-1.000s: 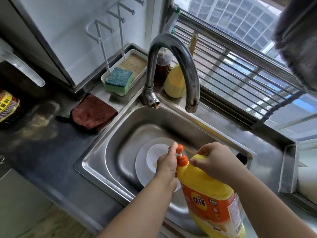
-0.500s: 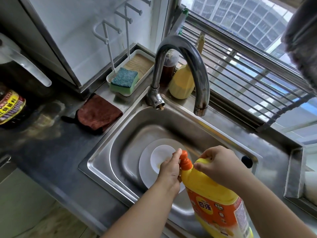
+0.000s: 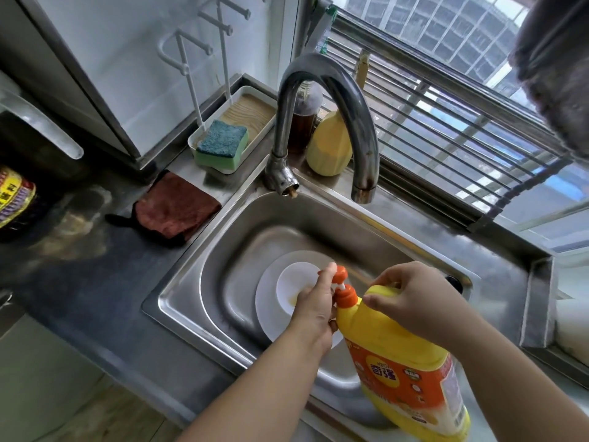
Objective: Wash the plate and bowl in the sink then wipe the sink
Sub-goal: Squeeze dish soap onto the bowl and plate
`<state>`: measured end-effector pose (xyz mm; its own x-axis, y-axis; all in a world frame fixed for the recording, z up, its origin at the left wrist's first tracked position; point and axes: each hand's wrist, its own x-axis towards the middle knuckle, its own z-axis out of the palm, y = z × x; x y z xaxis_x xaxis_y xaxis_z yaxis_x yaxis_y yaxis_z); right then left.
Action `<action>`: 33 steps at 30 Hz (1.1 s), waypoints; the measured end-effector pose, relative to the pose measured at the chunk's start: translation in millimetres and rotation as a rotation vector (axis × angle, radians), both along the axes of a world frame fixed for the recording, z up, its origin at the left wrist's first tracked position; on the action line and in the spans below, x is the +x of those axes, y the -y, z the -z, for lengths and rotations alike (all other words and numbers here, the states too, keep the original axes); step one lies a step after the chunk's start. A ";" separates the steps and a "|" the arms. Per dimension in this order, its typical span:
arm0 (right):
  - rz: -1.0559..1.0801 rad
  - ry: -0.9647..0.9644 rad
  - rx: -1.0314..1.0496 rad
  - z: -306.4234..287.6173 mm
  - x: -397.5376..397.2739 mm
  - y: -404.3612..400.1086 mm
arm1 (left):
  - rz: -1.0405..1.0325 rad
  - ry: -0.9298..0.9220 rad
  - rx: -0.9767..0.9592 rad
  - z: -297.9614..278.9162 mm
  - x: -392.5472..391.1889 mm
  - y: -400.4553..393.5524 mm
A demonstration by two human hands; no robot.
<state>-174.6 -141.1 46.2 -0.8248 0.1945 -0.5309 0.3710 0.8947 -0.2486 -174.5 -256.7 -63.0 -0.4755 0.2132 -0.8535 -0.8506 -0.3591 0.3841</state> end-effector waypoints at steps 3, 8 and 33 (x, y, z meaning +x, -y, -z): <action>-0.009 -0.008 0.000 0.5 1.0 2.2 | -0.011 -0.018 -0.022 -0.2 2.9 0.4; -0.011 -0.014 0.022 2.7 0.0 7.0 | 0.011 -0.033 -0.051 -0.2 4.6 0.2; -0.050 -0.097 0.037 2.3 7.0 10.7 | 0.083 0.028 0.082 -7.2 2.9 12.1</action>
